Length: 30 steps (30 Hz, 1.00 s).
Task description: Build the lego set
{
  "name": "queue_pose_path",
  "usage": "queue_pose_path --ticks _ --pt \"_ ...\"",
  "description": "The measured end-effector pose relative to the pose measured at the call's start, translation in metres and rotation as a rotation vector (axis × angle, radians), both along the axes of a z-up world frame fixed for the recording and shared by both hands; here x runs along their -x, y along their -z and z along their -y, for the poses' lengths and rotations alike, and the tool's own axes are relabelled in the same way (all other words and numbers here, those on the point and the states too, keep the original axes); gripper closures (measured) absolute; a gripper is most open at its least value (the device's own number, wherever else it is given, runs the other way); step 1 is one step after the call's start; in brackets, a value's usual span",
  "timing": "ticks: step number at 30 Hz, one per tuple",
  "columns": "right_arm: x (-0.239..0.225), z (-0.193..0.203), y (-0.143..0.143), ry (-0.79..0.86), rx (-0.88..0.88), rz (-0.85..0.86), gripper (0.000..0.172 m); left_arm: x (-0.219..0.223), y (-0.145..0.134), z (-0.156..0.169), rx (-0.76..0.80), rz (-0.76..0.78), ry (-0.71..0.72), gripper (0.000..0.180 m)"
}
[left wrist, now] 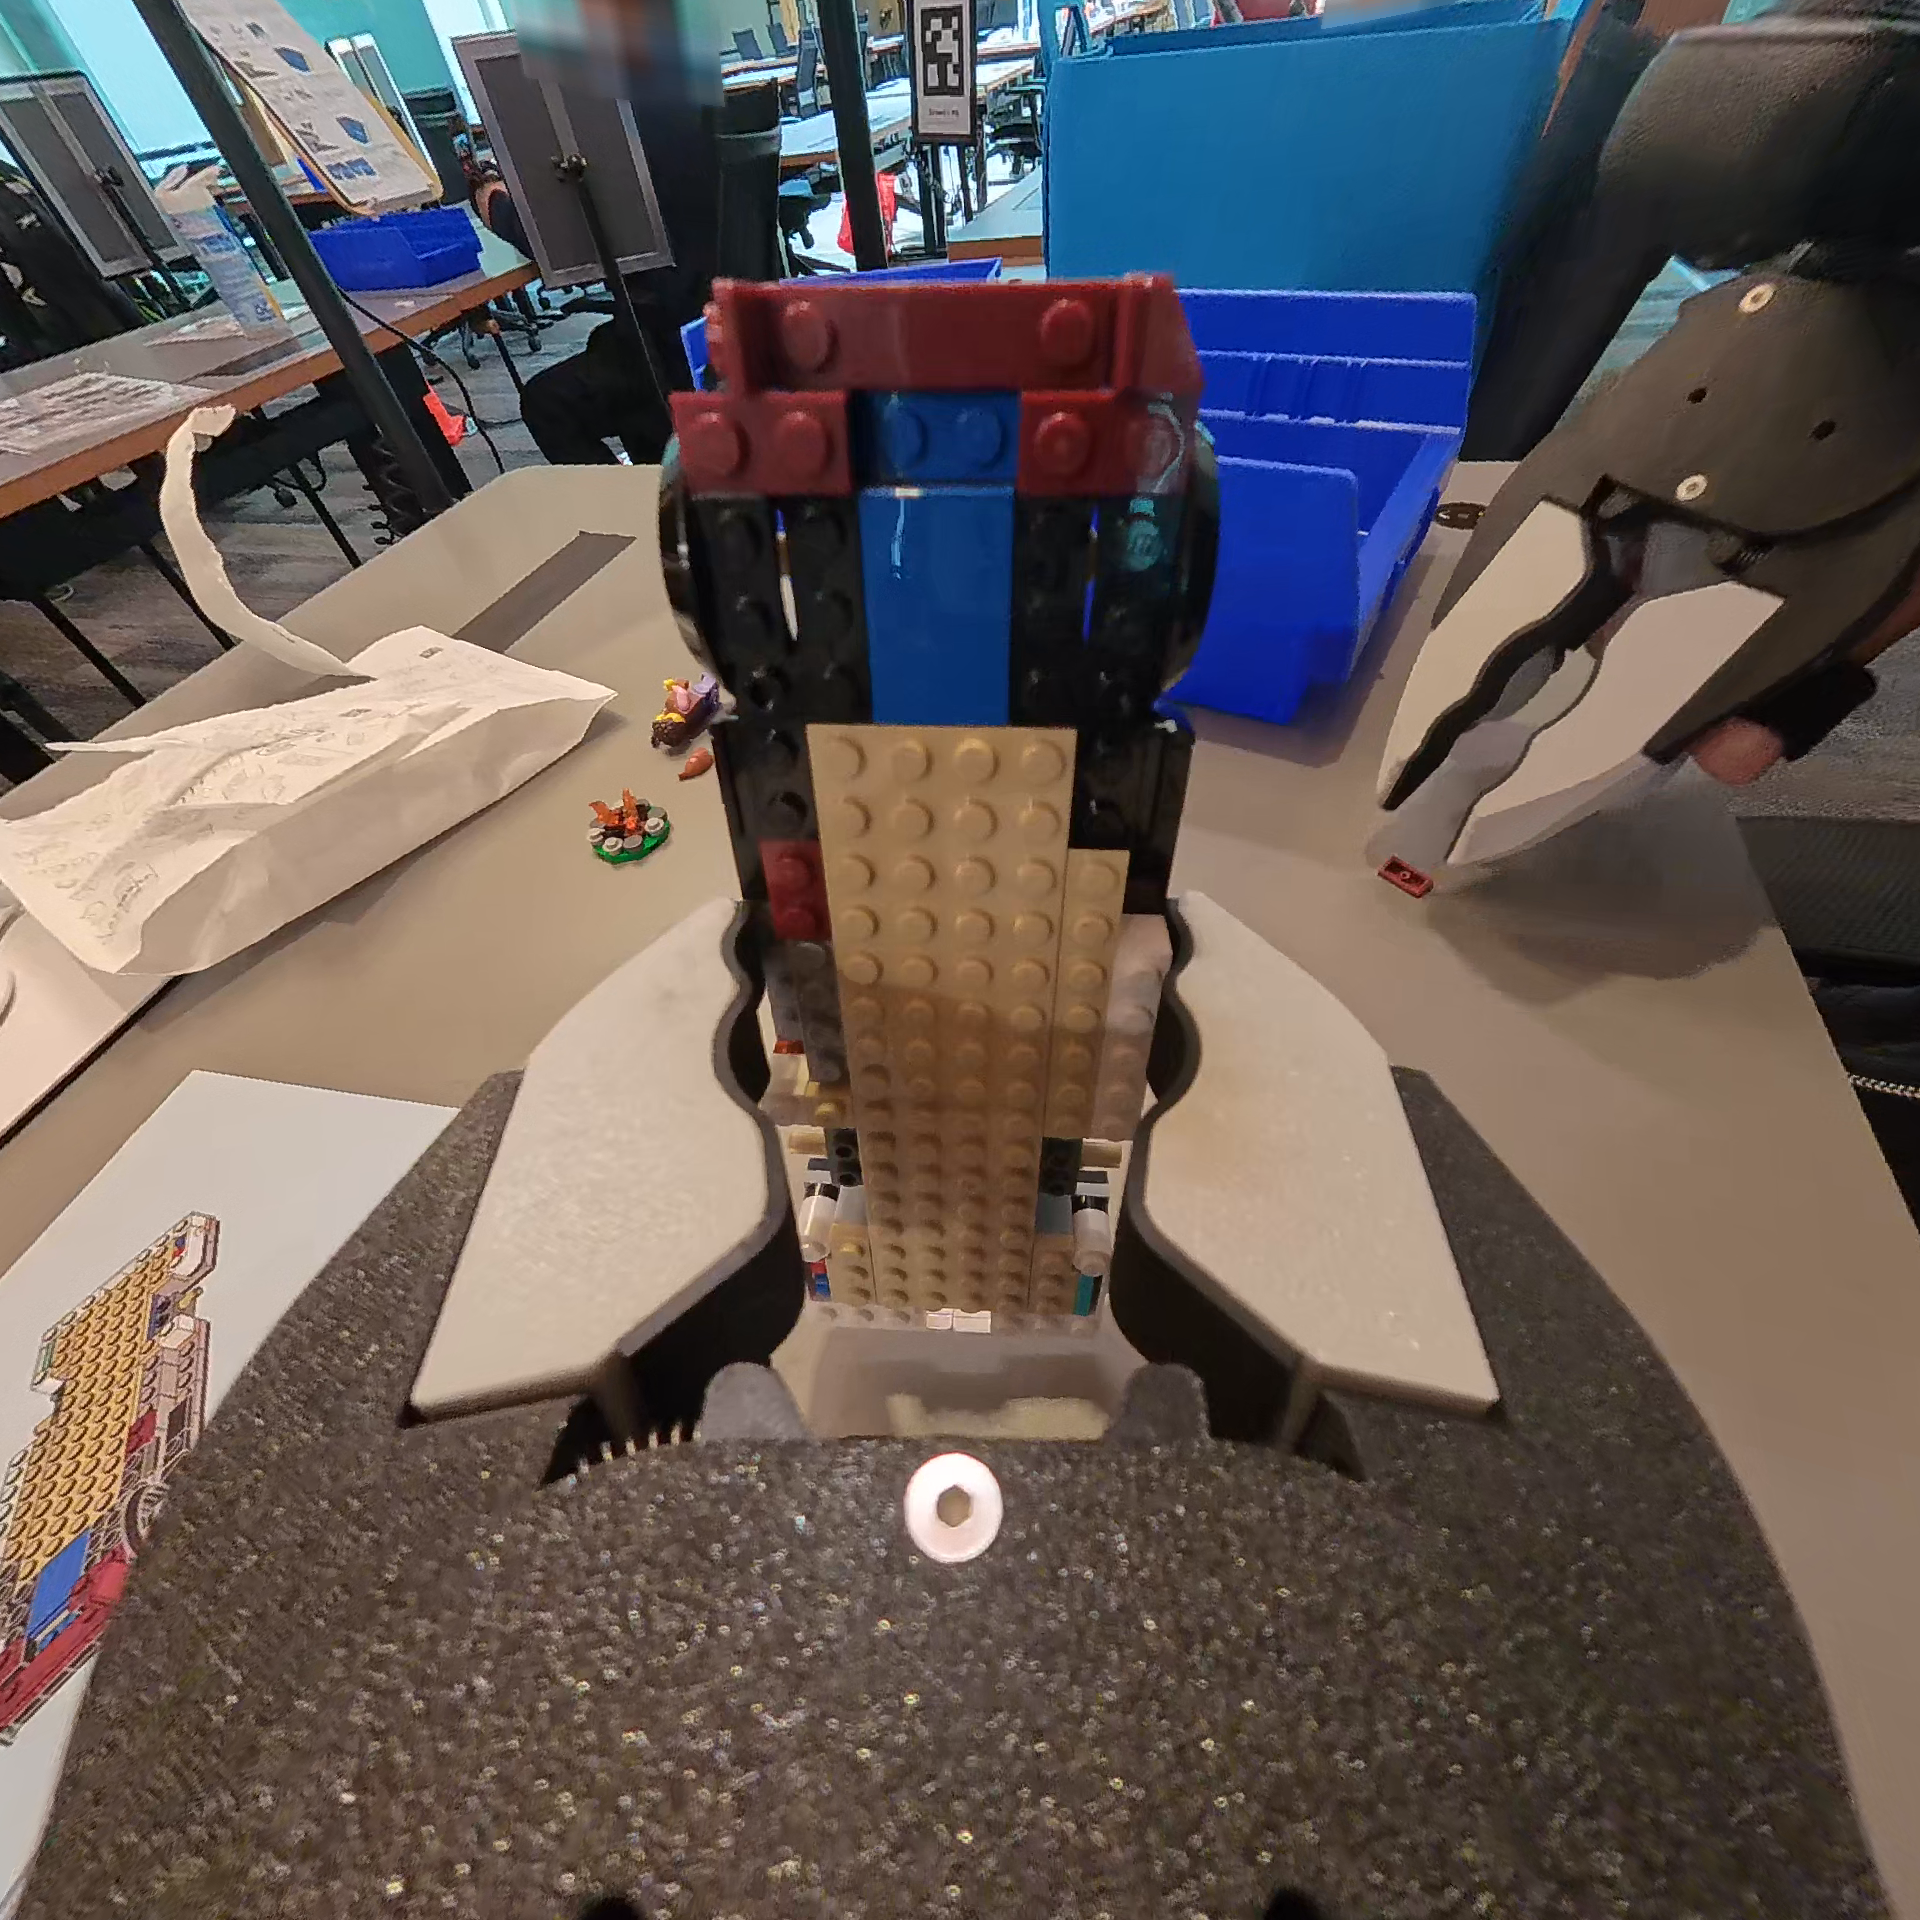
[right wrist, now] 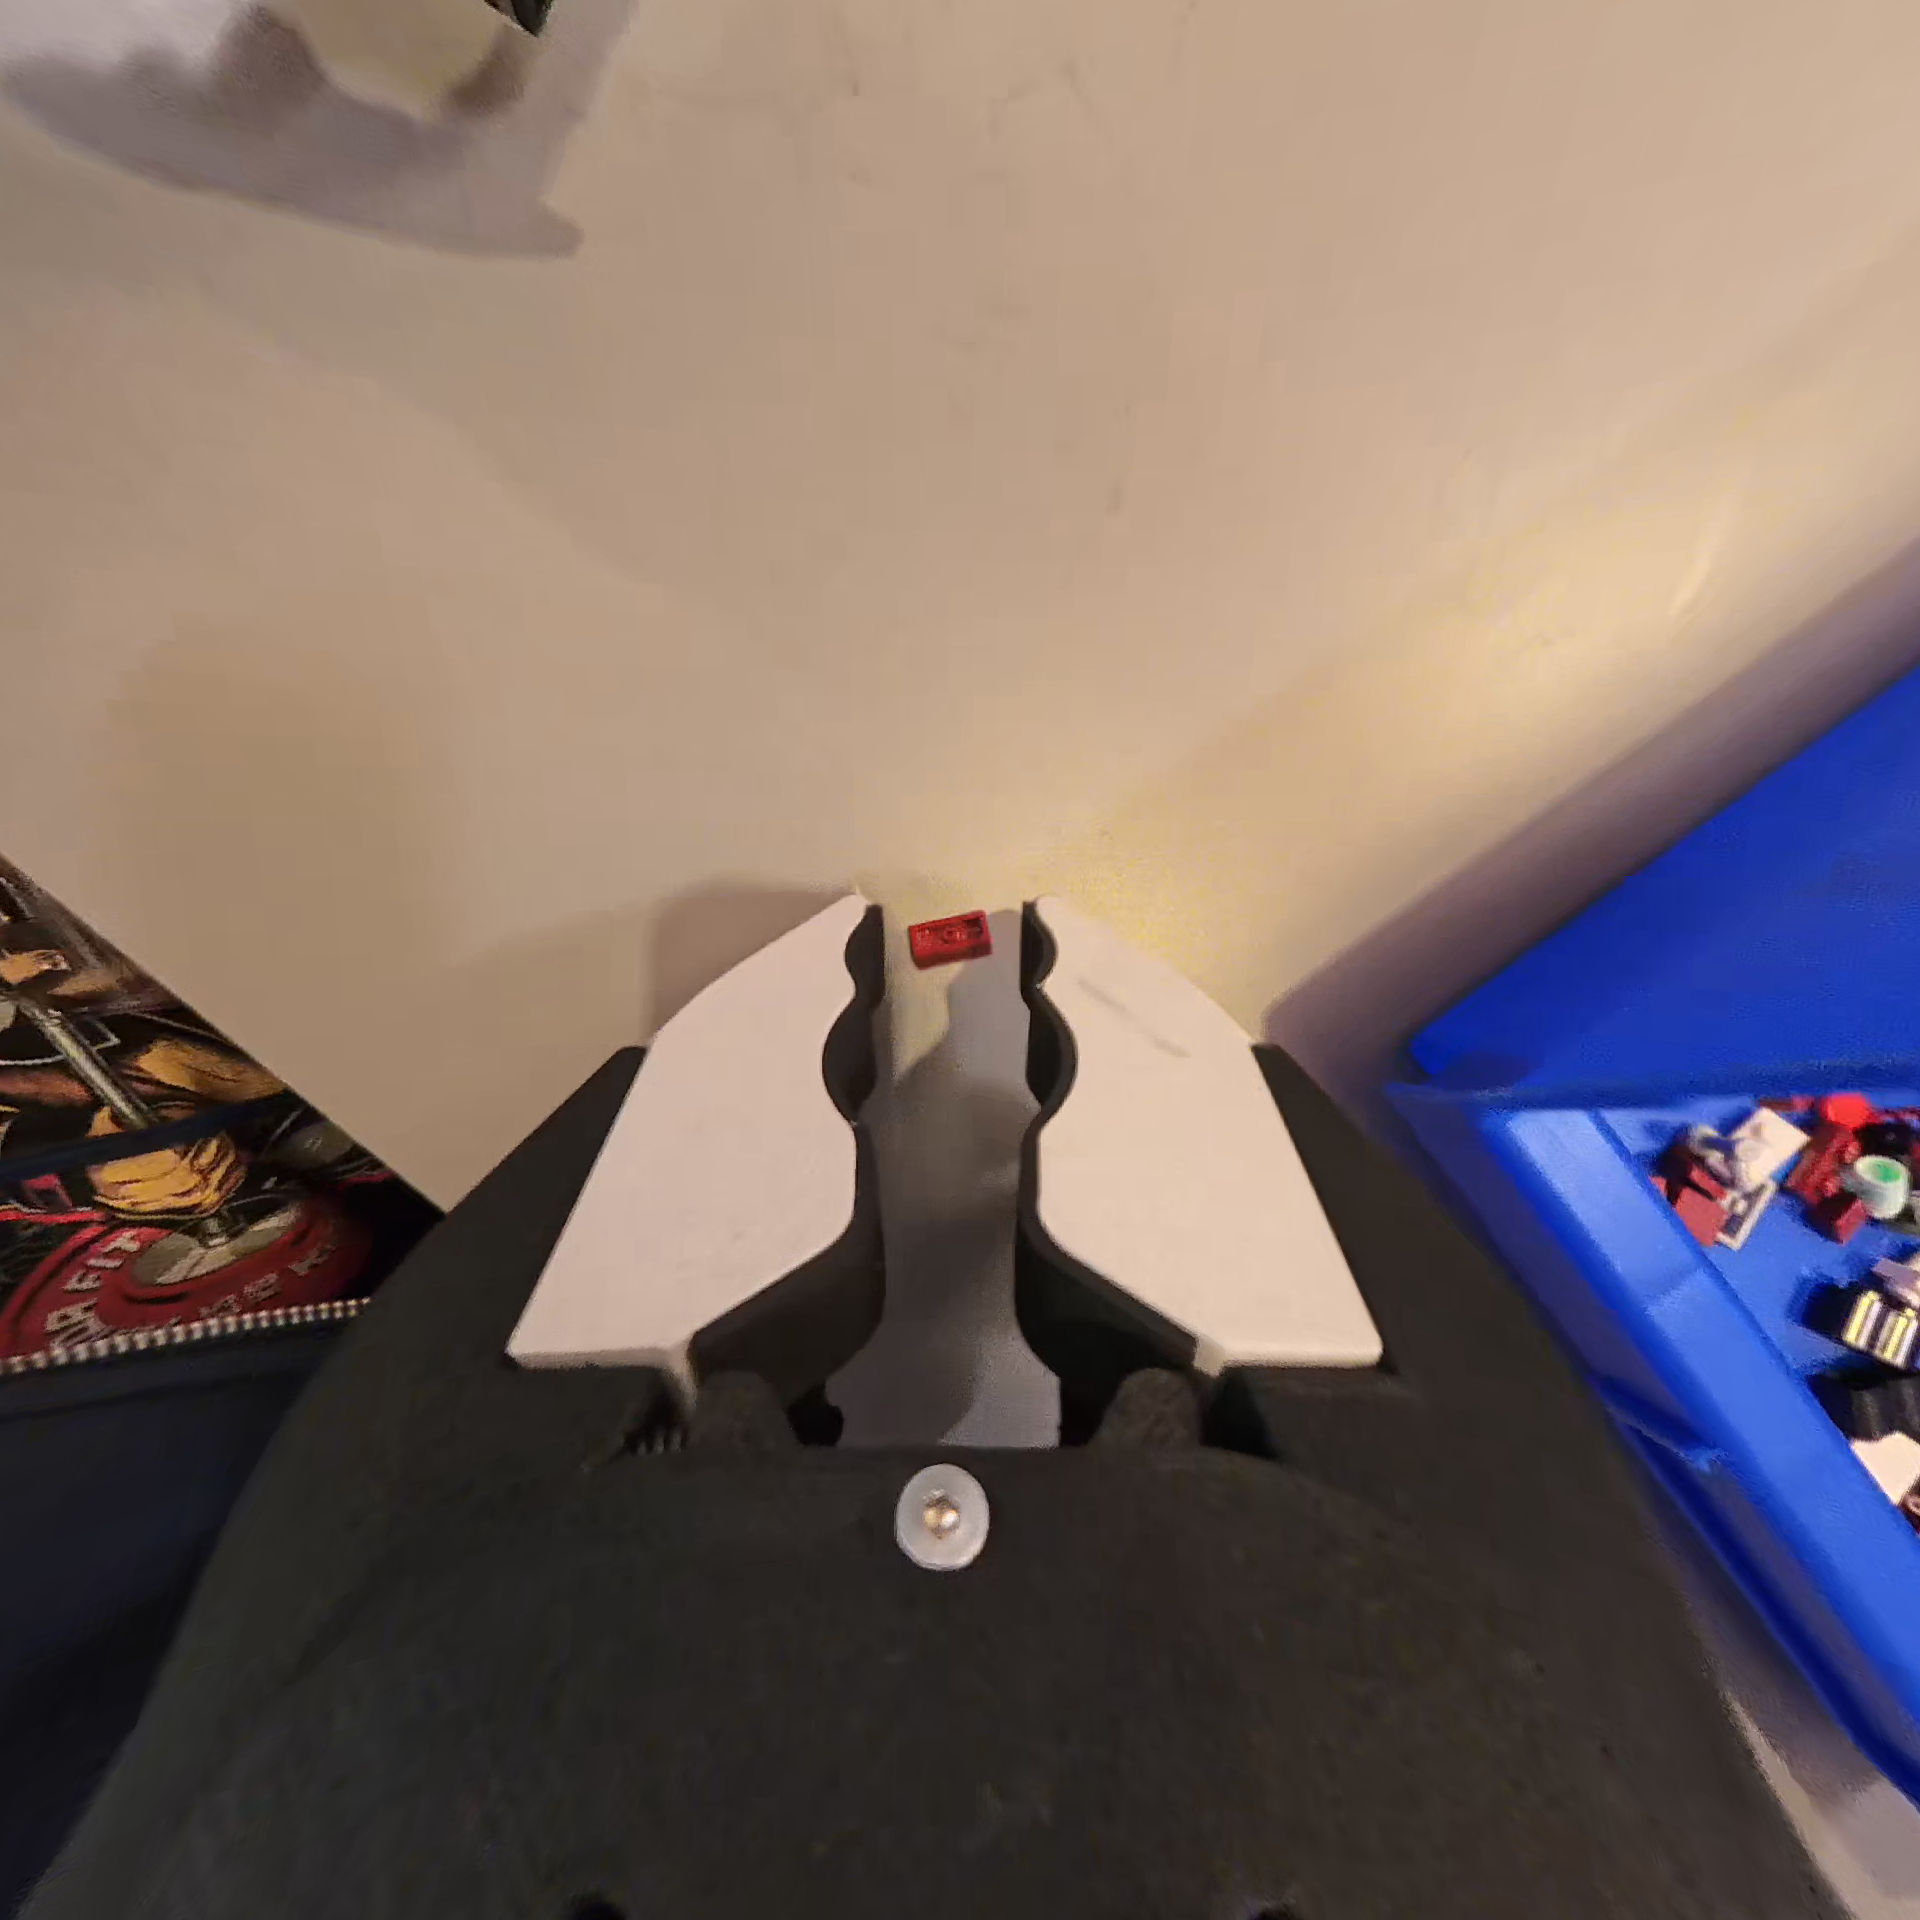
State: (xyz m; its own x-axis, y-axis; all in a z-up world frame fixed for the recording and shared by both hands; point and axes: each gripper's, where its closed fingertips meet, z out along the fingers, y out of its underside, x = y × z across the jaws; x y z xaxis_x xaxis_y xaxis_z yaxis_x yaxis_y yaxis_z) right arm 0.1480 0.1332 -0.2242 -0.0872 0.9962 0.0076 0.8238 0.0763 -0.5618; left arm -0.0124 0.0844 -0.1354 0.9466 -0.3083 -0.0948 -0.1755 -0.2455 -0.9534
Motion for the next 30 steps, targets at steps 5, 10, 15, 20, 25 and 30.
queue_pose_path --ticks 5,10,15,20,25,30 --pt "-0.009 -0.001 0.005 -0.008 0.027 0.015 0.141 -0.001 0.002 0.0 0.012 -0.004 0.009 0.108" --pt "-0.004 0.002 0.019 -0.023 0.05 0.063 0.141 0.0 0.003 0.0 0.008 -0.019 0.005 0.108" --pt "0.016 0.007 0.016 -0.074 0.02 0.041 0.156 0.008 -0.001 0.001 0.0 -0.022 -0.019 0.108" --pt "0.089 0.023 -0.015 -0.161 -0.004 -0.255 0.156 0.036 -0.004 0.008 -0.031 -0.096 -0.105 0.108" --pt "0.168 0.04 -0.042 -0.117 0.067 -0.506 0.156 0.079 -0.009 0.024 -0.05 -0.176 -0.254 0.108" --pt "0.193 0.039 -0.021 -0.06 0.031 -0.432 0.154 0.108 -0.005 0.036 -0.032 -0.207 -0.33 0.108"
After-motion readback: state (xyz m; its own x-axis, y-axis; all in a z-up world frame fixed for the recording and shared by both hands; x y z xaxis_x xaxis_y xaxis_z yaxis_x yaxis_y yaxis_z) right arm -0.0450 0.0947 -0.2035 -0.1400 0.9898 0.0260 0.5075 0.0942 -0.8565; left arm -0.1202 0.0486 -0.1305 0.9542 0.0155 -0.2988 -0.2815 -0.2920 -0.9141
